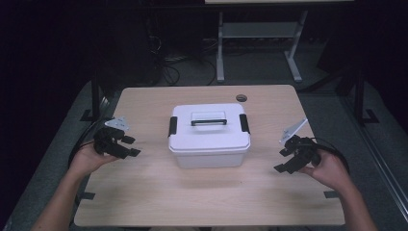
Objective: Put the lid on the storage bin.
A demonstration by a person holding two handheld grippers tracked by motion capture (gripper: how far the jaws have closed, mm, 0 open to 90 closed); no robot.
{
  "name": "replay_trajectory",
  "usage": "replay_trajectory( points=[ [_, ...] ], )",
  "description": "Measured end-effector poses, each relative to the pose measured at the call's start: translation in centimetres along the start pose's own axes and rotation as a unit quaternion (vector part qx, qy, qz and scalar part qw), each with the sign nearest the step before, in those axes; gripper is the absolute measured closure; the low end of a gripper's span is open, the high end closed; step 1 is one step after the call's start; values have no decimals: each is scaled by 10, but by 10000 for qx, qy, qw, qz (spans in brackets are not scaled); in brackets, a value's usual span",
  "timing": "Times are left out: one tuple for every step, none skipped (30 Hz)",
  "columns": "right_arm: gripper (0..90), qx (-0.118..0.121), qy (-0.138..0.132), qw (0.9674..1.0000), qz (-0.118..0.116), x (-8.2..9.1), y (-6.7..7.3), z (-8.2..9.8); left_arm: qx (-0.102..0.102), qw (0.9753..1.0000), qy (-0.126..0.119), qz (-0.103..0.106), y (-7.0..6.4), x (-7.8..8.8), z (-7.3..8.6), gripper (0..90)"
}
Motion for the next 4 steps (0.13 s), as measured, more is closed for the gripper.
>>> replay_trajectory(
  points=[
    [320, 1, 1, 10000, 0, 0, 0, 0, -2, 10000, 16, 1, 0, 0, 0, 408],
    [320, -8, -1, 10000, -4, 0, 0, 0, -8, 10000, 26, 5, 1, 0, 1, 407],
    [320, -11, -8, 10000, -4, 0, 0, 0, -5, 10000, 27, 1, 0, -1, 1, 407],
    [320, -12, -1, 10000, -2, 0, 1, 0, -22, 10000, 42, -2, 1, -1, 1, 407]
  ],
)
Point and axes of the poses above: each handheld gripper's, and its own axes: x roughly backward along the jaws, z roughly out of its underside, y roughly to its left, the point moved 4 cm from there along -x, roughly forward along the jaws, and after that the axes turned 4 degrees about x, right-handed, at the moved point
